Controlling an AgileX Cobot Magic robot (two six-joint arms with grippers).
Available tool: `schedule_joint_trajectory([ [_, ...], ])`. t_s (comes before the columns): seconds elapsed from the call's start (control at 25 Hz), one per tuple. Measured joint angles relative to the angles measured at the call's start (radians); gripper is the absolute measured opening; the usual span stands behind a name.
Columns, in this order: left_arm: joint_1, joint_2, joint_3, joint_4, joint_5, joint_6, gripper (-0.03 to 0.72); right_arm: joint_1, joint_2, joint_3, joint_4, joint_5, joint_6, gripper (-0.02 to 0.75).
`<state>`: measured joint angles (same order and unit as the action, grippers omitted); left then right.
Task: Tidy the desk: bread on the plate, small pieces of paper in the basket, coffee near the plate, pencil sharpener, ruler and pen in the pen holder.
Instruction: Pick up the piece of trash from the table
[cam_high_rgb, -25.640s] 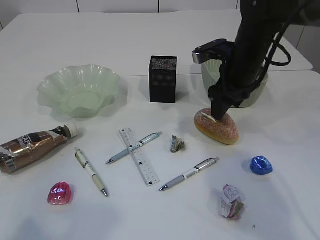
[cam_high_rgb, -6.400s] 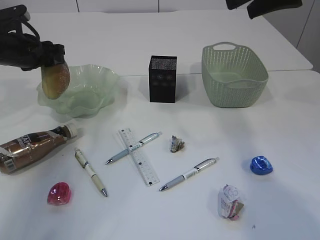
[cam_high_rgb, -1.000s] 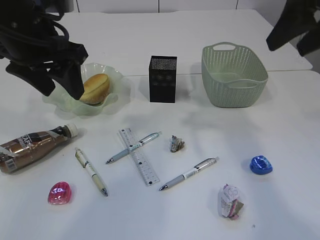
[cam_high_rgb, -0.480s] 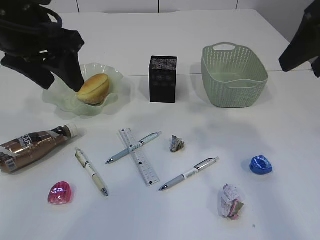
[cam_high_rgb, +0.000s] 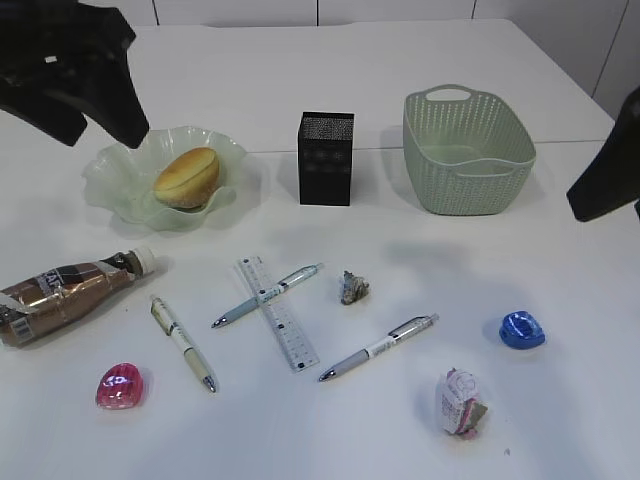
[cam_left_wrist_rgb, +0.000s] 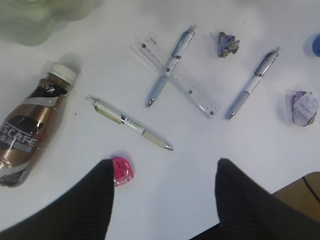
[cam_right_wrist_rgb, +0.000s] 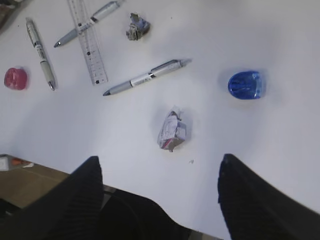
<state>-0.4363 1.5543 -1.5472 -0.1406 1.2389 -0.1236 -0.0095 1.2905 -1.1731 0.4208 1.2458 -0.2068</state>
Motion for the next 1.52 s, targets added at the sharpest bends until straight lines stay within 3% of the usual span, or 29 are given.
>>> schedule_joint_trajectory([
  [0.16, 0.000, -0.059, 0.033, 0.002, 0.000, 0.000, 0.449, 0.022, -0.010, 0.045, 0.002, 0.000, 0.011, 0.559],
  [0.52, 0.000, -0.282, 0.300, 0.077, 0.002, -0.002, 0.449, 0.064, -0.012, 0.134, 0.009, -0.008, 0.047, 0.559],
  [0.72, 0.000, -0.414, 0.368, 0.119, 0.004, -0.008, 0.449, 0.142, -0.012, 0.219, 0.012, -0.048, 0.110, 0.559],
  [0.96, 0.000, -0.511, 0.388, 0.129, 0.010, -0.022, 0.449, 0.195, -0.004, 0.279, 0.001, -0.152, 0.169, 0.559],
  [1.52, 0.000, -0.515, 0.388, 0.131, 0.010, -0.027, 0.449, 0.277, 0.293, 0.281, -0.031, -0.288, 0.153, 0.558],
])
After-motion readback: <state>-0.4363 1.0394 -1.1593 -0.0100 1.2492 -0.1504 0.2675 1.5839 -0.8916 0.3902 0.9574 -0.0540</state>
